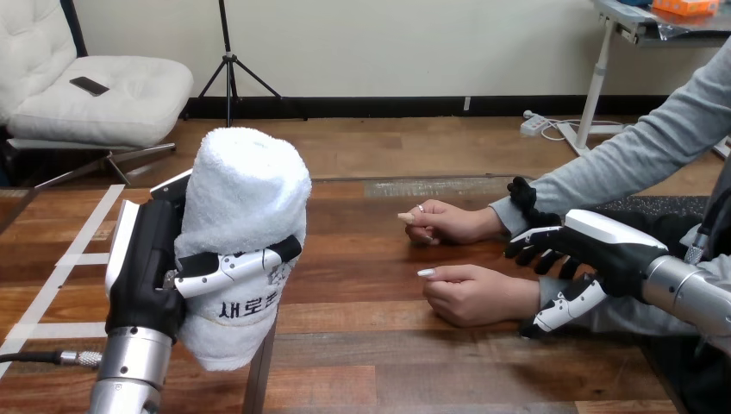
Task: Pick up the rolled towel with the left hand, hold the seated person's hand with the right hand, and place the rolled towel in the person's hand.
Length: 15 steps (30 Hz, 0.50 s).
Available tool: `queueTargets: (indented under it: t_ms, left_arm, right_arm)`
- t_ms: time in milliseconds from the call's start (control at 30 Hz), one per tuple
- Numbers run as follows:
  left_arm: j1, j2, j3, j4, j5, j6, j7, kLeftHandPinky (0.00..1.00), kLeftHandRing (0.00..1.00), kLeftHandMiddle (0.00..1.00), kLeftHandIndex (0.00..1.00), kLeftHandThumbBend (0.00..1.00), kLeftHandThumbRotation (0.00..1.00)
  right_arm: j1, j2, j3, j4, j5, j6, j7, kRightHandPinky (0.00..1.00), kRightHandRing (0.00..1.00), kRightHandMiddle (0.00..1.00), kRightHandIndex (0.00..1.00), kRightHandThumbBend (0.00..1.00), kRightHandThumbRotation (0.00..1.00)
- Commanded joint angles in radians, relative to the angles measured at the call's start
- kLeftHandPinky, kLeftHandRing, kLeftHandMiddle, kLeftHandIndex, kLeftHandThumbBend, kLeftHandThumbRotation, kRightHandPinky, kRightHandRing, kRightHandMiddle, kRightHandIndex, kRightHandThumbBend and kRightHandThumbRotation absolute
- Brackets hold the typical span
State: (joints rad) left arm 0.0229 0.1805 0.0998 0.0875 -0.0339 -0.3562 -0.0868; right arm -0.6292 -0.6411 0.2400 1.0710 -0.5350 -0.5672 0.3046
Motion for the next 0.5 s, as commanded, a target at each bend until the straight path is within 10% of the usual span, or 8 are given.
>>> queueTargets:
  t_ms: [0,467]
  left_arm:
    - [-0.041,-0.001,0.02,-0.023,-0.013,-0.026,0.005,0.29,0.33,0.38,0.4,0.59,0.0]
    - [-0.038,0.001,0.02,-0.023,-0.003,-0.026,0.011,0.29,0.33,0.38,0.4,0.6,0.0]
  right_arm:
    - [-0.105,-0.042,0.0,0.001,0.002,-0.009,-0.029,0.65,0.76,0.81,0.81,1.0,0.24]
    - [-0.12,-0.045,0.018,0.011,-0.014,-0.003,-0.019,0.65,0.76,0.81,0.8,1.0,0.26]
